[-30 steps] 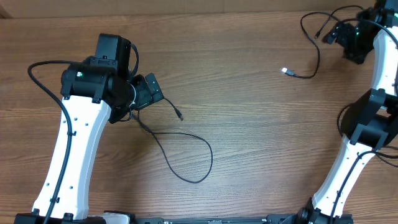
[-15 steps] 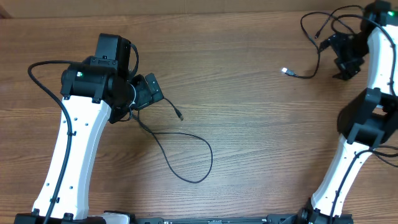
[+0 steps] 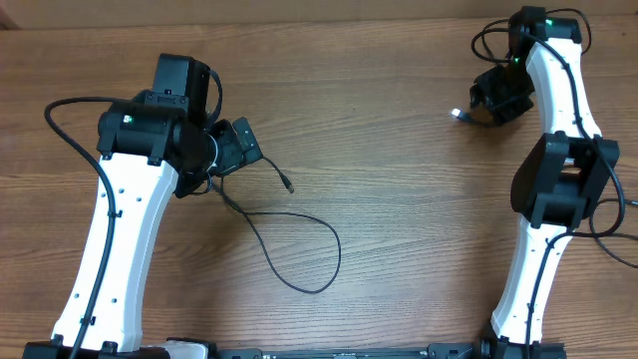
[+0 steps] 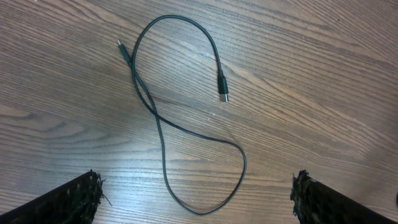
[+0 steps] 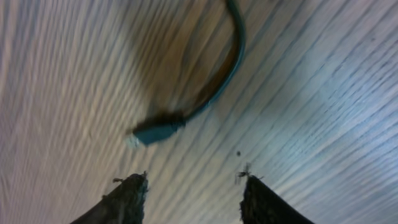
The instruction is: Untangle cables
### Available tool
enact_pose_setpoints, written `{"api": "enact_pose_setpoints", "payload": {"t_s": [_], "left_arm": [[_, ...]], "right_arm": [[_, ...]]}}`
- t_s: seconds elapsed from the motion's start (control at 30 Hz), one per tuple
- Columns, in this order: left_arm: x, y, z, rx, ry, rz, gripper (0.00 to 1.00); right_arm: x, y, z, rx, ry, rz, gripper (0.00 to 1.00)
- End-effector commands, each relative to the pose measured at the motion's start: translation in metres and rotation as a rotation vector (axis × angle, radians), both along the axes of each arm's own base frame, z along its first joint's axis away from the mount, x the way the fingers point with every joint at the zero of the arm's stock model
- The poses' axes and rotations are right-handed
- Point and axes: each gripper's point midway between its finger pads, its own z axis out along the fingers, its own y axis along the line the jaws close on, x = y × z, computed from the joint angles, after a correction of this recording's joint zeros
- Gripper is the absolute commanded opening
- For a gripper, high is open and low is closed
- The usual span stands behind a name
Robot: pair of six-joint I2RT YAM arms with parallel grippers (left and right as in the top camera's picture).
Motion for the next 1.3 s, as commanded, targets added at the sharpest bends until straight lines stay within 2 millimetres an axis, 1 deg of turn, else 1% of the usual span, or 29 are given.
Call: {"api": "enact_pose_setpoints", "payload": {"t_s": [0.0,0.1,0.47,0.63,0.87,1.0,1.07,1.27], "left_arm": [[0.001,-0.001,0.001,0.002,-0.004,0.008,1.0],[0.001,-0.001,0.001,0.002,-0.004,0.008,1.0],[0.001,-0.001,0.001,0.002,-0.004,0.008,1.0],[0.001,-0.001,0.001,0.002,-0.004,0.008,1.0],[0.001,-0.001,0.001,0.002,-0.004,0.008,0.99],[0.001,-0.001,0.001,0.002,-0.004,0.008,1.0],[0.001,-0.001,0.001,0.002,-0.004,0.008,0.99],[0.001,-0.001,0.001,0.002,-0.004,0.008,1.0]], "right_arm": [[0.001,-0.018,0.0,-0.066,-0.003,-0.066,0.45],[-0.004,-0.028,-0.004,-0.117,0.02,-0.104,0.43],[0.002,-0.026,-0.034,-0.107,-0.003,-0.106,0.43],[0.008,-0.027,-0.034,-0.11,-0.029,-0.108,0.43],[0.006,-0.03,-0.04,-0.128,-0.013,-0.113,0.41],[0.007,-0.027,-0.047,-0.106,-0.006,-0.114,0.41],[0.006,-0.025,-0.048,-0.096,-0.005,-0.113,0.39],[0.008,-0.023,-0.048,-0.098,-0.009,-0.109,0.37]]}}
